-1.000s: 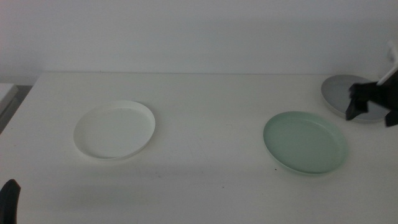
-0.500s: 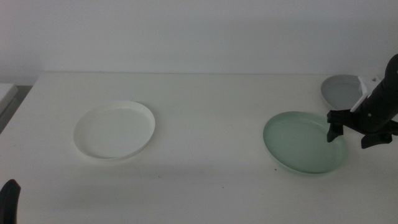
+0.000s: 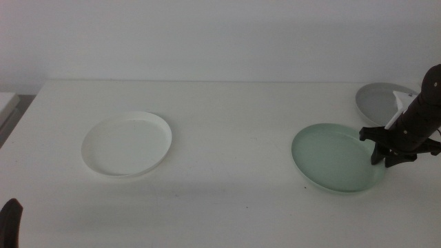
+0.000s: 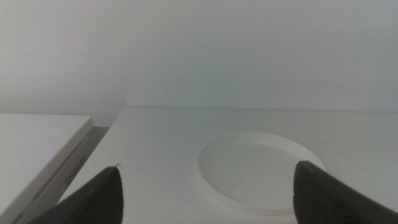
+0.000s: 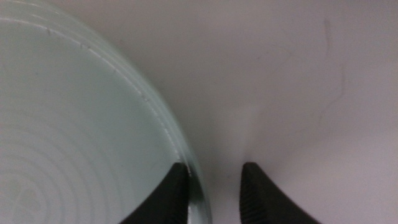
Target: Stack the three bowls on top of each other.
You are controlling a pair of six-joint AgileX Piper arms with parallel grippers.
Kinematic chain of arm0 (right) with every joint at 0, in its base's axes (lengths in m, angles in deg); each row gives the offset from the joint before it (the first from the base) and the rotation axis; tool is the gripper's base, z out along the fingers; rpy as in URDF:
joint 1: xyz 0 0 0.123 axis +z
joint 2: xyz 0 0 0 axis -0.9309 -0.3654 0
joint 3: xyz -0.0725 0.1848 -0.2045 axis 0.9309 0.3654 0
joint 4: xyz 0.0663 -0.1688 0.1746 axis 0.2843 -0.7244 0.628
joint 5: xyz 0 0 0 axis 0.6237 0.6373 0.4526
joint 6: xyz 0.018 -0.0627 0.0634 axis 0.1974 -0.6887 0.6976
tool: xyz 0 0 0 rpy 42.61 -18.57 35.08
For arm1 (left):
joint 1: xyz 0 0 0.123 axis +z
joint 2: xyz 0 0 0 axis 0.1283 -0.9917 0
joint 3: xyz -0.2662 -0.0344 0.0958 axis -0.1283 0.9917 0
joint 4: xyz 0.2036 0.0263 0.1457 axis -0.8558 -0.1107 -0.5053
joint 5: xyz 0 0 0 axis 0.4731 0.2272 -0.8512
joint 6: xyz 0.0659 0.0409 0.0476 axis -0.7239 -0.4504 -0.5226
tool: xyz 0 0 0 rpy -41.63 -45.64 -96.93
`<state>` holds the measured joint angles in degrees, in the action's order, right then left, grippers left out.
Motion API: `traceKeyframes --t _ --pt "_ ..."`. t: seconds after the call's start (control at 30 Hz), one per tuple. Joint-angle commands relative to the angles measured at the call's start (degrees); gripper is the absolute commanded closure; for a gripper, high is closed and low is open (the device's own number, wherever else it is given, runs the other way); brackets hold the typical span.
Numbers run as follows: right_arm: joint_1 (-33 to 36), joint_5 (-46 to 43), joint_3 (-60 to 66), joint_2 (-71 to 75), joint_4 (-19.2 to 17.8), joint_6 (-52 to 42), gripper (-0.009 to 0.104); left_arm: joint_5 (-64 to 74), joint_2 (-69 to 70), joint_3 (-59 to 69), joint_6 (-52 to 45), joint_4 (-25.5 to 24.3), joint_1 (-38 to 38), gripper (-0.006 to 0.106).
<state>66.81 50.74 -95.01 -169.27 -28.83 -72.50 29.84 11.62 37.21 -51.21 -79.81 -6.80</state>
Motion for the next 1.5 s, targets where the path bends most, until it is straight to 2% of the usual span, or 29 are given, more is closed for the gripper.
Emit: traceKeyframes --t 0.0,0.13,0.27,0.4,0.53,0.7,0.93,1.07,1.27,1.47 --pt "-0.3 0.2 -0.3 -0.3 0.1 -0.2 0.075 -0.6 0.2 0.0 0.5 0.1 0.2 0.007" --pt "-0.3 -0.4 -0.3 -0.3 0.0 -0.2 0.079 -0.6 0.2 0.0 0.5 0.1 0.2 0.007" --pt "-0.3 -0.3 -0.3 -0.1 -0.7 -1.8 0.098 -0.6 0.2 0.0 0.5 0.1 0.2 0.007" --pt "-0.3 0.0 -0.8 2.7 -0.3 -1.9 0.098 -0.6 0.2 0.0 0.5 0.1 0.2 0.007" --pt "1.6 5.4 -5.3 5.7 -0.3 -1.9 0.098 -0.6 0.2 0.0 0.5 0.1 0.2 0.007" --pt "8.3 11.4 -14.3 6.6 0.1 -1.5 0.098 -0.6 0.2 0.0 0.5 0.1 0.2 0.007" --pt "20.2 13.0 -22.5 2.7 1.1 0.9 0.098 -0.6 0.2 0.0 0.5 0.1 0.2 0.007" --pt "24.6 13.9 -24.0 -0.9 2.0 0.9 0.098 -0.6 0.2 0.0 0.5 0.1 0.2 0.007" --pt "26.0 14.7 -24.1 -5.0 5.4 0.2 0.098 -0.6 0.2 0.0 0.5 0.1 0.2 0.007" --pt "26.0 14.5 -24.2 -8.2 5.5 0.0 0.097 -0.6 0.2 0.0 0.5 0.1 0.2 0.007"
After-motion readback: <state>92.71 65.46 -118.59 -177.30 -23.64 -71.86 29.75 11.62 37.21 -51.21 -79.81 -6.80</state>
